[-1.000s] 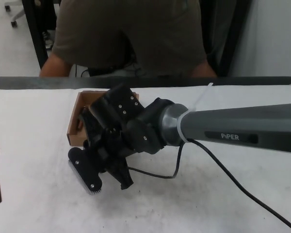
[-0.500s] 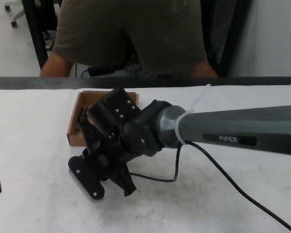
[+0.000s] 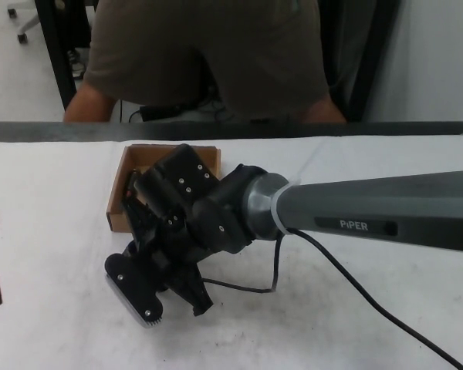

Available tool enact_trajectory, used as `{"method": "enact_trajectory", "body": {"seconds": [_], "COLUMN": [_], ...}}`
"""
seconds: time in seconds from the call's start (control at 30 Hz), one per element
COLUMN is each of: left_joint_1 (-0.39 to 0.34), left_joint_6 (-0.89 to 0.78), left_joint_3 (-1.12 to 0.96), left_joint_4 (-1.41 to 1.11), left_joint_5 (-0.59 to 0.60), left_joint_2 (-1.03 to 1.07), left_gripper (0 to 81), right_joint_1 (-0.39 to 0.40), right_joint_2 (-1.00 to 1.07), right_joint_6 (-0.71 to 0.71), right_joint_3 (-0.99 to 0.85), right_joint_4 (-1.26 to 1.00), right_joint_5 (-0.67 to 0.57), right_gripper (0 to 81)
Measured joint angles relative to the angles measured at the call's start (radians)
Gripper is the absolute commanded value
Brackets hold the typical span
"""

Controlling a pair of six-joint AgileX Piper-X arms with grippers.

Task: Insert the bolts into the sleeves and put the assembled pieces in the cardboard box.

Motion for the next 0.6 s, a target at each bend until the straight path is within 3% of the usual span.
{"method": "enact_trajectory", "body": {"seconds": [0.27,0.6], "left_joint_1": [0.000,0.000], "left_joint_6": [0.000,0.000], "left_joint_3": [0.000,0.000], "left_joint_4": [0.000,0.000], "left_joint_5": [0.000,0.000], "left_joint_2": [0.000,0.000], "left_gripper": [0.8,0.8], "right_joint_1": [0.000,0.000], "right_joint_2": [0.011,0.011], "right_joint_6": [-0.001,-0.001], "right_joint_3": [-0.014,-0.027], "right_joint_4": [0.014,0.055], "right_joint_5": [0.015,0.023], "right_gripper": [9.4,8.9]}}
